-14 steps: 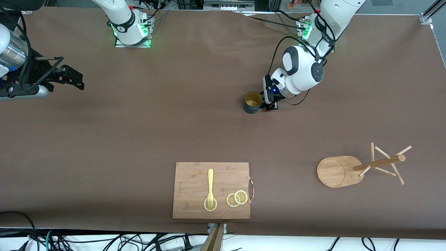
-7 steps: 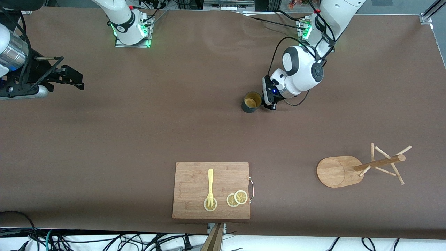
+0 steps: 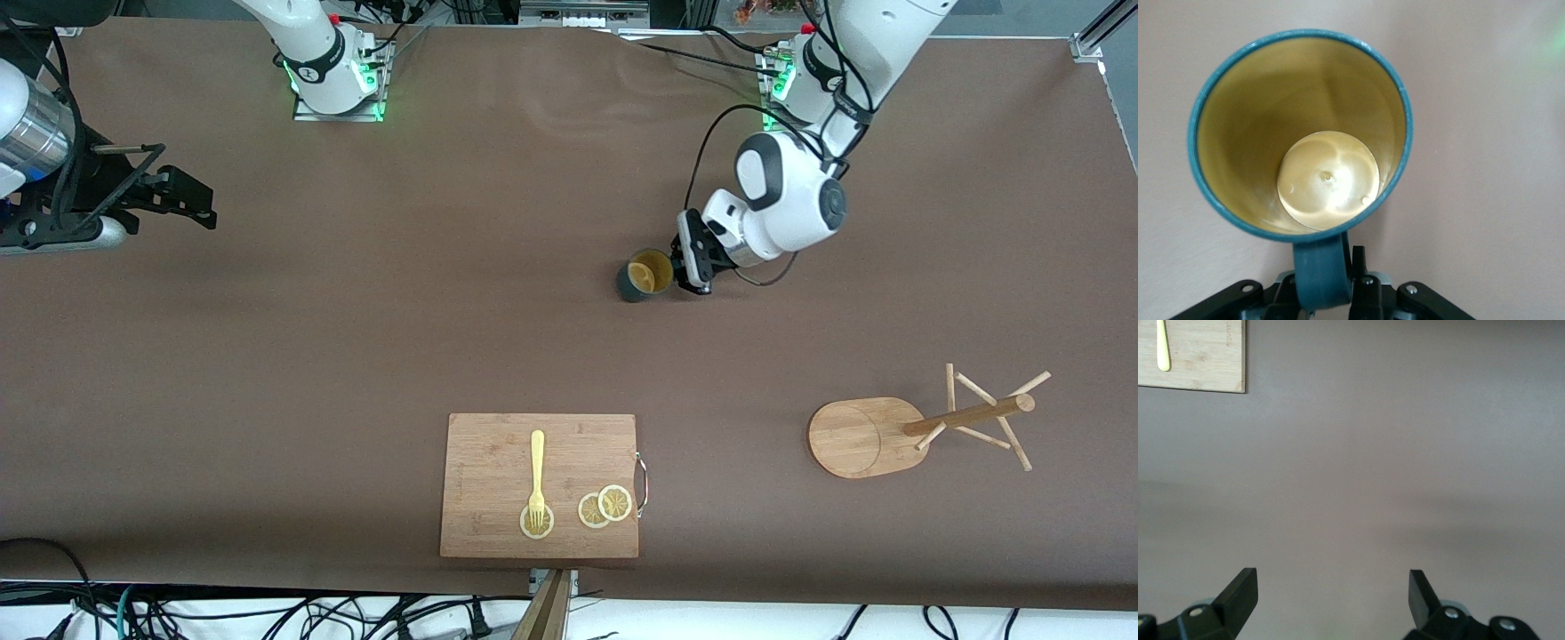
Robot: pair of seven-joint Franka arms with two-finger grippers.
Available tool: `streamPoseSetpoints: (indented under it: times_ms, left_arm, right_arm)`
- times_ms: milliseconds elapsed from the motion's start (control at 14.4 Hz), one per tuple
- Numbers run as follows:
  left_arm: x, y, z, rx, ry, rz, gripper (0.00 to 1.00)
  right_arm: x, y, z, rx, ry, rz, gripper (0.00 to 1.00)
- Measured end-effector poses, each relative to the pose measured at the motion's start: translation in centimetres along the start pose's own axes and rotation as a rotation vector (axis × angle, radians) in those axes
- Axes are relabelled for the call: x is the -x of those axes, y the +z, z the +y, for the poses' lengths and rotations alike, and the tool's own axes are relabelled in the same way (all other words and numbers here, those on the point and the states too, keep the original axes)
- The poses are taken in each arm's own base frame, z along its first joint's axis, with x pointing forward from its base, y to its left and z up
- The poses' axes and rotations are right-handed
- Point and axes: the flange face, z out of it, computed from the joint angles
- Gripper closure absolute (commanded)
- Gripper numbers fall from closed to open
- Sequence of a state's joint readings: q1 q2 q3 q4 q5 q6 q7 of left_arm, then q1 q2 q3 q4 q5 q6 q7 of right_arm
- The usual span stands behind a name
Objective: Pass cup and hang on rack
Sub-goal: 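Carry the mug with the left gripper toward the wooden rack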
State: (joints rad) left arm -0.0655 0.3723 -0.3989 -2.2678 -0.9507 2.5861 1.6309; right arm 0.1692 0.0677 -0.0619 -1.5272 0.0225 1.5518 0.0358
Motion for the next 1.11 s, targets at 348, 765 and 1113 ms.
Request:
streamPoseSetpoints:
  times_ms: [348,765,1113]
  left_arm:
    - [0.3,-8.4,-3.8,0.095,-0.257,0.106,1.0]
    - [-0.4,-19.6,-4.1,0.217,-0.659,0.076,1.0]
    - [4.2,-28.9,-6.3,0.297,-0.98,0.102,1.0]
  right_arm:
    - [0.0,0.0,0.0,0.0,0.0,0.0,0.0]
    - [0.0,0.0,0.0,0.0,-0.001,0.0,0.0]
    - [0.0,0.0,0.0,0.0,-0.001,0.0,0.0]
